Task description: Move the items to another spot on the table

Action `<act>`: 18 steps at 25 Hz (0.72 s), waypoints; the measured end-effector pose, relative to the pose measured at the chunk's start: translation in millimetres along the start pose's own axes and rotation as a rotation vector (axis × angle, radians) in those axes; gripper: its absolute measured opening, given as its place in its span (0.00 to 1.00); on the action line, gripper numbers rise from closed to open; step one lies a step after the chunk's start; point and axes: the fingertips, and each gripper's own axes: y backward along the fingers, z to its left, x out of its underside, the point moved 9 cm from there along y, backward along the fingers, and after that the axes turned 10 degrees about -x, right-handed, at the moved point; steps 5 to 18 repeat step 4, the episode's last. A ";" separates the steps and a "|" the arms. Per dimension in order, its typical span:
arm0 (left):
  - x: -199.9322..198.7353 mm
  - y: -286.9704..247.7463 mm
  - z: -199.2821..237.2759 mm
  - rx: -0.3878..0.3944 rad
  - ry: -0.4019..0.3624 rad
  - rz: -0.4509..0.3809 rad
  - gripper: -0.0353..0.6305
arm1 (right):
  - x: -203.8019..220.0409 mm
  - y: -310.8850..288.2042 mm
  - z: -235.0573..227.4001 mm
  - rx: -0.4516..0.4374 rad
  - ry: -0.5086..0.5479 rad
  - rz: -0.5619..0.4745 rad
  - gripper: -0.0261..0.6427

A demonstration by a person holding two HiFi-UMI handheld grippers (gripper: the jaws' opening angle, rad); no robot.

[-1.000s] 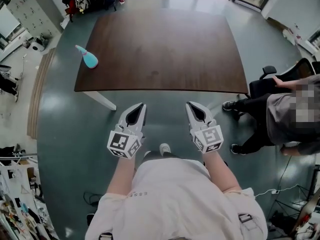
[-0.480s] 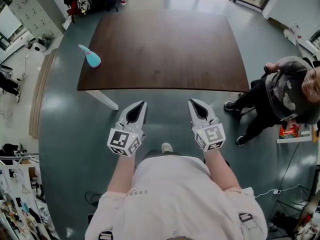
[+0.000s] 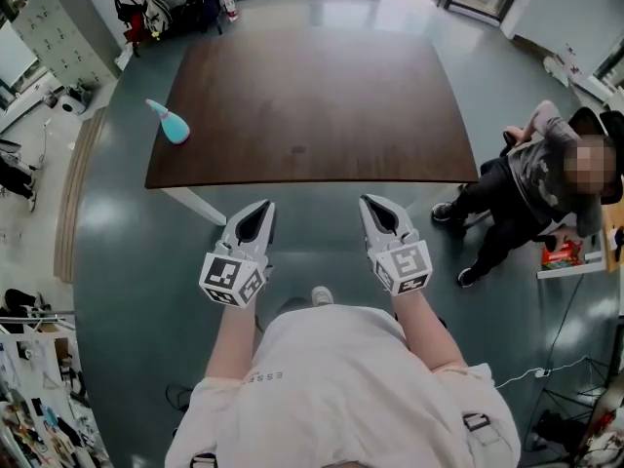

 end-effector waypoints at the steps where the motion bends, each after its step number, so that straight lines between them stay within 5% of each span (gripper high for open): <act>1: -0.3 -0.1 0.3 -0.001 0.000 -0.002 0.08 | -0.4 0.4 -1.1 0.001 0.000 0.001 0.02; 18: -1.9 -0.5 1.4 -0.005 -0.003 -0.011 0.08 | -1.2 0.5 -4.1 0.003 0.002 0.003 0.02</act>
